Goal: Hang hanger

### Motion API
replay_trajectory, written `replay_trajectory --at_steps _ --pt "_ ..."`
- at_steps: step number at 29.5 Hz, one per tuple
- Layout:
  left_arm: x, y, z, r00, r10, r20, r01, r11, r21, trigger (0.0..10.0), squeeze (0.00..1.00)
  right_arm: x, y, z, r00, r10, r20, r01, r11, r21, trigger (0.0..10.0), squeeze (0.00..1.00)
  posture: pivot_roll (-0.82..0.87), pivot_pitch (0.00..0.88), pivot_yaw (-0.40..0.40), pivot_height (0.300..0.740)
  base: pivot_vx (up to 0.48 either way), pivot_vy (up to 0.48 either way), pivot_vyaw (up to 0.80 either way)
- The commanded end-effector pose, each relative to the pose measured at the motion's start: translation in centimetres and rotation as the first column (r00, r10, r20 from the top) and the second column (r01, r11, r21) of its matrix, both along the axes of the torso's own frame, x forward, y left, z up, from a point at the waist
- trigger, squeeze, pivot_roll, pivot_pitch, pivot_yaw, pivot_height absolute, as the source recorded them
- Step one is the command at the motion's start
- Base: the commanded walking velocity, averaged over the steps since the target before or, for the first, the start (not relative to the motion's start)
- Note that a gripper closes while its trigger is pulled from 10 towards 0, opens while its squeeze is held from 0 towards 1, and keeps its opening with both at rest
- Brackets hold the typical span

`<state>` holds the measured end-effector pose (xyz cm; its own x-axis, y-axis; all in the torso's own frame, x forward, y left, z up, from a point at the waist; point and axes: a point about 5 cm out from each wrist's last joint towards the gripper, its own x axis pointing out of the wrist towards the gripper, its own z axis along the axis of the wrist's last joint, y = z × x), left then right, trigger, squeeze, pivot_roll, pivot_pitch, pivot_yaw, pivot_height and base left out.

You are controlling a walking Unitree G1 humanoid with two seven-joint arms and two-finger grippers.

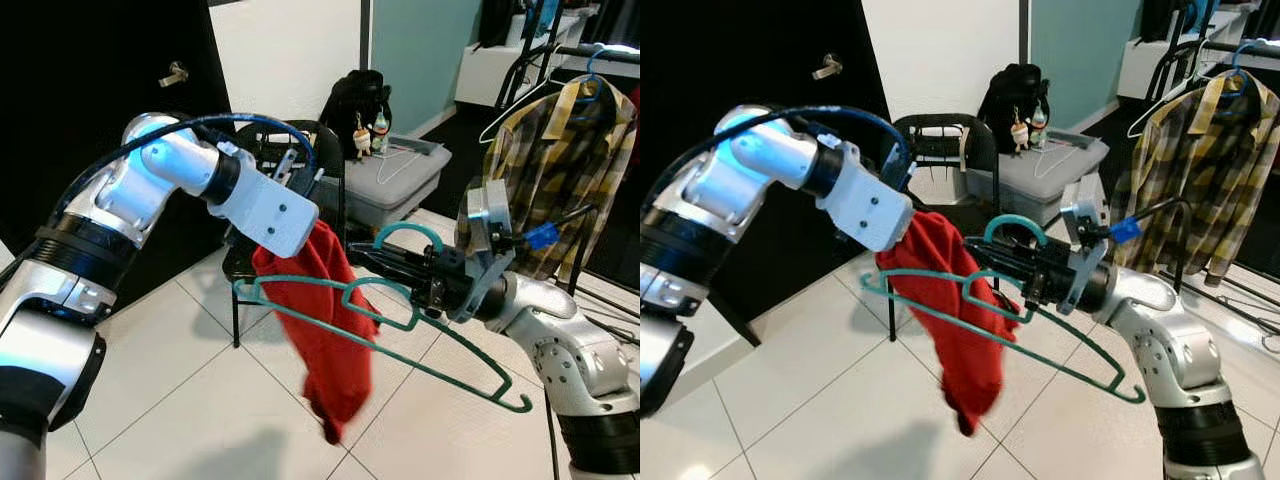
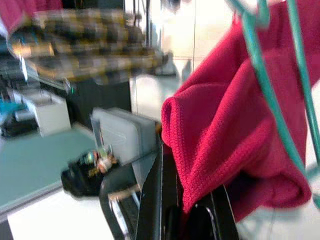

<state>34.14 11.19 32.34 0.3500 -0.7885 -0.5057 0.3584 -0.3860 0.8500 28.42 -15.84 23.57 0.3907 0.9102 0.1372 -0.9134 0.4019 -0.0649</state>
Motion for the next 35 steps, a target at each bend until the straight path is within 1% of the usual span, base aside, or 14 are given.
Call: replay_trajectory --at_steps 1,5,8,10,11,13,16,23,29,33,35 --pt "0.3 1.0 1.1 0.998 0.049 0.044 -0.049 0.999 -0.011 10.0 0.00 0.0 -0.2 0.3 1.000 -0.015 0.019 0.015 1.000 -0.006 10.0 0.00 -0.06 0.000 0.084 0.740 0.000 0.000 0.00" --pt "1.5 2.1 0.9 0.986 0.165 0.032 -0.163 0.984 -0.068 10.0 0.00 -0.5 -0.7 0.1 0.999 -0.028 0.020 0.029 0.999 -0.039 10.0 0.00 -0.07 0.000 0.088 0.740 0.000 0.000 0.00" --pt "2.0 2.4 0.8 0.979 0.203 0.023 -0.200 0.975 -0.099 10.0 0.00 -0.8 -0.9 0.0 1.000 -0.025 0.017 0.026 0.998 -0.062 10.0 0.00 -0.08 0.000 0.088 0.740 0.000 0.000 0.00" --pt "2.0 2.4 0.8 0.979 0.204 0.023 -0.201 0.974 -0.101 10.0 0.00 -0.8 -0.9 0.0 1.000 -0.025 0.017 0.026 0.998 -0.064 10.0 0.00 -0.08 0.000 0.088 0.740 0.000 0.000 0.00" --pt "2.1 2.4 0.7 0.978 0.209 0.024 -0.206 0.973 -0.102 10.0 0.00 -1.0 -0.9 -0.3 1.000 -0.022 0.005 0.023 0.996 -0.088 10.0 0.00 -0.08 0.000 0.087 0.740 0.000 0.000 0.00" --pt "2.2 2.3 0.8 0.977 0.209 0.031 -0.205 0.973 -0.104 10.0 0.00 -1.1 -0.8 -0.7 1.000 -0.025 -0.002 0.024 0.994 -0.109 10.0 0.00 -0.08 0.000 0.090 0.740 0.000 0.000 0.00" --pt "2.2 2.1 1.0 0.979 0.202 0.039 -0.197 0.975 -0.105 10.0 0.00 -1.1 -0.8 -0.9 0.999 -0.032 -0.001 0.032 0.993 -0.117 10.0 0.00 -0.08 0.000 0.092 0.740 0.000 0.000 0.00" --pt "2.0 1.7 1.3 0.985 0.168 0.046 -0.163 0.983 -0.089 10.0 0.00 -0.8 -1.1 -0.6 0.998 -0.069 0.013 0.070 0.991 -0.112 10.0 0.00 -0.08 0.000 0.097 0.740 0.000 0.000 0.00" --pt "2.0 1.5 1.3 0.986 0.159 0.041 -0.155 0.984 -0.087 10.0 0.00 -0.6 -1.1 -0.5 0.996 -0.085 0.024 0.087 0.990 -0.114 10.0 0.00 -0.08 0.000 0.099 0.740 0.000 0.000 0.00" --pt "2.1 1.6 1.2 0.984 0.174 0.038 -0.170 0.981 -0.088 10.0 0.00 -0.5 -1.0 -0.4 0.994 -0.100 0.035 0.103 0.988 -0.112 10.0 0.00 -0.09 0.000 0.100 0.740 0.000 0.000 0.00" --pt "2.4 1.8 1.2 0.980 0.197 0.037 -0.193 0.977 -0.092 10.0 0.00 -0.4 -1.0 -0.3 0.993 -0.109 0.042 0.113 0.987 -0.112 10.0 0.00 -0.09 0.000 0.101 0.740 0.000 0.000 0.00"
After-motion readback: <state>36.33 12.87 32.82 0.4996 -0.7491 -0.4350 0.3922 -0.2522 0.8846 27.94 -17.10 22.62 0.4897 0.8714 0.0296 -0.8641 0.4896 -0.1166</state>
